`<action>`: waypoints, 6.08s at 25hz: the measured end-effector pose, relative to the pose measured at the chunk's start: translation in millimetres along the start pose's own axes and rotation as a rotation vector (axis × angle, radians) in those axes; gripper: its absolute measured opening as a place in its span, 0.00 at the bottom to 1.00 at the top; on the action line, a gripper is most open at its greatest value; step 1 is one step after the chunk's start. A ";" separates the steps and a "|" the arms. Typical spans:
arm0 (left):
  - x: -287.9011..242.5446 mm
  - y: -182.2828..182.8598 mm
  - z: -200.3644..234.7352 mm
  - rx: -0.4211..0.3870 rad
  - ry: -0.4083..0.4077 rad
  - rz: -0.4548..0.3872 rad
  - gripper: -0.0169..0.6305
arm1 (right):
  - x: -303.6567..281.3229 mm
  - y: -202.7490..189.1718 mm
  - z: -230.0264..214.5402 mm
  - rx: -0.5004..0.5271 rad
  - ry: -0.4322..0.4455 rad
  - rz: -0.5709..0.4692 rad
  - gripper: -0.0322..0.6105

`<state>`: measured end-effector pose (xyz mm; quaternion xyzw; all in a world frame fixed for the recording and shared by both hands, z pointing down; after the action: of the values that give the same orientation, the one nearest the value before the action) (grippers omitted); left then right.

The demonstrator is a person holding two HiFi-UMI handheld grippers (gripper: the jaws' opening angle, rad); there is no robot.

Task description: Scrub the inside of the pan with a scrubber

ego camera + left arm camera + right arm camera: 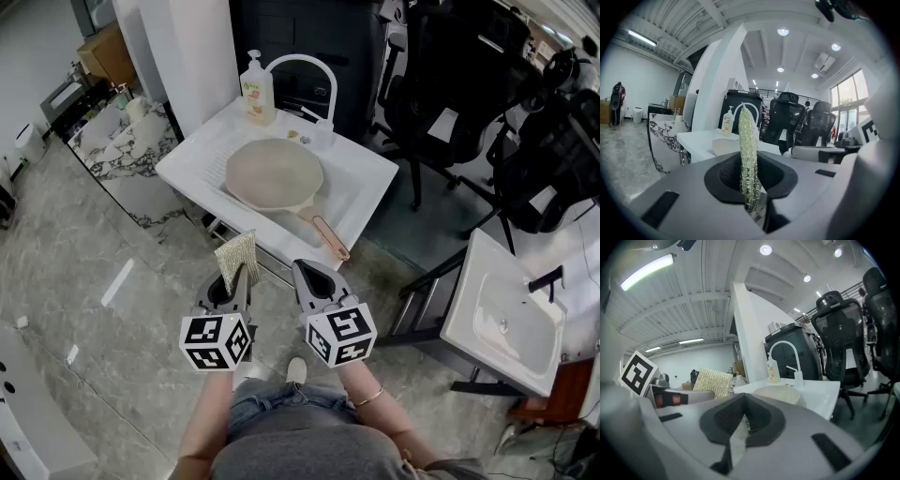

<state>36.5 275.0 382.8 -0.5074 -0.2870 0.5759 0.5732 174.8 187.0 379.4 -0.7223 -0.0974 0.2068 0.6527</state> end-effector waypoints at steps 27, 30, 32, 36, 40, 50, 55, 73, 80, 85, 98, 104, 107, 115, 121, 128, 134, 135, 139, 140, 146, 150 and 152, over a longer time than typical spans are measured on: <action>-25.3 15.7 13.7 -0.012 0.027 -0.033 0.13 | -18.4 -5.3 -23.5 -0.035 -0.018 0.021 0.07; -45.5 18.8 21.3 -0.009 0.003 -0.027 0.13 | -33.2 0.2 -30.8 -0.029 -0.038 0.012 0.07; -62.4 24.3 30.4 -0.008 -0.013 -0.026 0.13 | -48.2 2.7 -36.4 -0.027 -0.051 0.009 0.07; -101.0 35.5 57.8 0.010 -0.040 -0.010 0.13 | -89.0 3.5 -47.2 -0.042 -0.080 0.024 0.07; -146.2 52.0 95.4 0.027 -0.051 0.015 0.13 | -140.5 12.0 -57.6 -0.043 -0.107 0.033 0.07; -247.9 104.6 168.4 0.042 -0.136 0.087 0.13 | -247.5 31.1 -94.2 -0.083 -0.260 0.076 0.07; -296.4 117.4 181.0 0.026 -0.214 0.147 0.13 | -275.9 32.9 -117.1 -0.115 -0.368 0.096 0.07; -403.1 65.0 96.2 -0.157 -0.499 0.455 0.13 | -229.8 -6.5 -200.9 -0.286 -0.669 0.168 0.07; -421.8 24.8 50.7 -0.290 -0.690 0.631 0.13 | -215.1 -21.0 -217.3 -0.328 -0.682 0.188 0.07; -417.8 -0.1 29.5 -0.367 -0.885 0.716 0.13 | -208.3 -30.6 -231.5 -0.354 -0.693 0.207 0.07; -471.7 -48.0 36.0 -0.348 -0.746 0.731 0.13 | -214.7 -40.2 -252.5 -0.390 -0.692 0.227 0.07; -509.7 -40.3 50.0 -0.334 -0.573 0.630 0.13 | -218.6 -41.4 -258.4 -0.397 -0.700 0.234 0.07; -525.3 -30.3 59.6 -0.356 -0.498 0.587 0.13 | -220.8 -41.0 -258.7 -0.394 -0.697 0.239 0.07; -541.5 -10.6 87.1 -0.399 -0.333 0.564 0.13 | -225.9 -36.3 -255.7 -0.376 -0.689 0.248 0.07; -540.8 -0.5 123.8 -0.328 -0.121 0.605 0.13 | -232.9 -30.1 -248.3 -0.354 -0.665 0.247 0.07; -528.3 17.4 151.5 -0.313 0.031 0.586 0.13 | -234.7 -25.3 -237.1 -0.331 -0.645 0.253 0.07; -508.4 35.3 167.6 -0.269 0.145 0.567 0.13 | -233.3 -18.1 -230.0 -0.312 -0.635 0.236 0.07; -504.9 38.3 170.1 -0.256 0.159 0.563 0.13 | -234.2 -16.6 -227.9 -0.308 -0.629 0.234 0.07; -492.4 51.5 177.5 -0.212 0.186 0.528 0.13 | -238.6 -11.7 -219.1 -0.293 -0.601 0.223 0.07; -489.3 55.0 178.3 -0.200 0.188 0.519 0.13 | -239.8 -10.8 -217.0 -0.290 -0.595 0.222 0.07; -466.8 87.2 181.9 -0.128 0.180 0.450 0.13 | -248.2 -5.4 -201.9 -0.275 -0.557 0.212 0.07; -455.8 105.0 174.6 -0.242 -0.007 0.484 0.13 | -251.7 -1.5 -194.2 -0.261 -0.542 0.209 0.07; -455.7 104.8 165.8 -0.409 -0.120 0.532 0.13 | -251.8 -1.3 -190.7 -0.259 -0.541 0.210 0.07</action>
<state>-232.0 -135.6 456.8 -0.6340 -0.2873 0.6647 0.2714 30.8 -88.4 435.7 -0.7244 -0.2178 0.4433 0.4808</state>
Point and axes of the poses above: the fingertips, and each gripper's own axes: x backward along the fingers, z to its left, y out of its top, the point moved 6 cm from there along x, backward along the fingers, and after that the axes turned 7 degrees about x, right-handed, at the moved point
